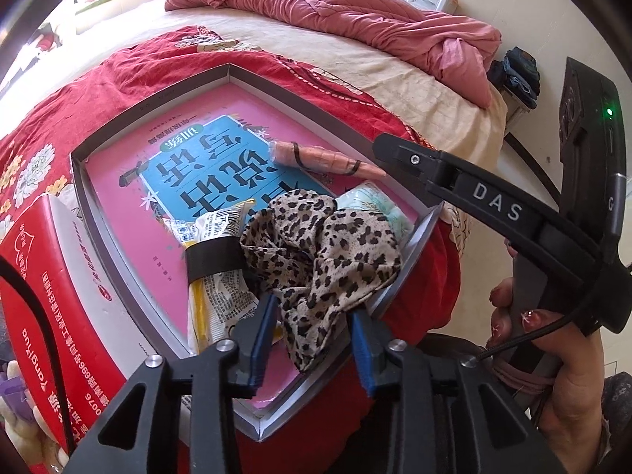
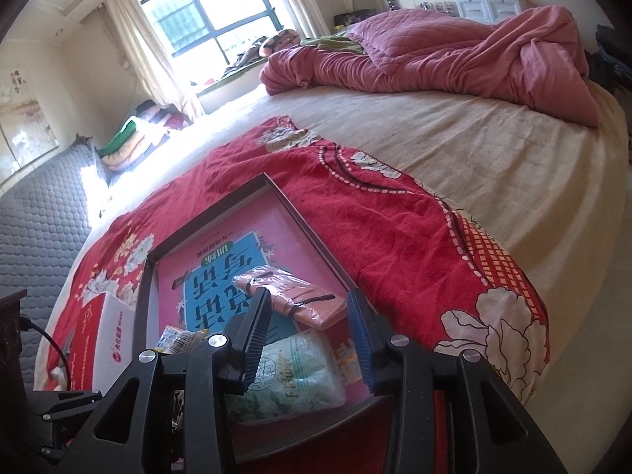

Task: Organize soft objects
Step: 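Release the pink roll in the tray with the right tool while the left tool releases the scarf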

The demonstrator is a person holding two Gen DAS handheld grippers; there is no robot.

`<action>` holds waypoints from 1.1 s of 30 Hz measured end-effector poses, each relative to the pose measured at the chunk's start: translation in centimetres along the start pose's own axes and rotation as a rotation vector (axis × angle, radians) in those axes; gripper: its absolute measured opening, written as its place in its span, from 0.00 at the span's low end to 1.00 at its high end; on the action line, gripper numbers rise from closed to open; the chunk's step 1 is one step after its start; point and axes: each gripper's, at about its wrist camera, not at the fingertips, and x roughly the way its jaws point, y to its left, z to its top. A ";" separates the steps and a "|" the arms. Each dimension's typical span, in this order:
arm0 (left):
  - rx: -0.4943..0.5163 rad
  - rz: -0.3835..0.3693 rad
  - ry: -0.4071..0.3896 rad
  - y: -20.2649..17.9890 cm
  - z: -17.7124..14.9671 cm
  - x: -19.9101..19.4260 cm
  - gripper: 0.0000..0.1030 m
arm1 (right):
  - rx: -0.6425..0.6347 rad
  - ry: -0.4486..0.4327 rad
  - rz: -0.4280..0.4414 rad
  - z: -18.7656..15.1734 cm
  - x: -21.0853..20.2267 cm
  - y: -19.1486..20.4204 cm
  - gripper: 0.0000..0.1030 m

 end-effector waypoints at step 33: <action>-0.066 0.064 -0.130 0.9 -2.2 -6.3 0.71 | -0.086 -0.068 -0.057 0.5 -2.3 1.9 0.63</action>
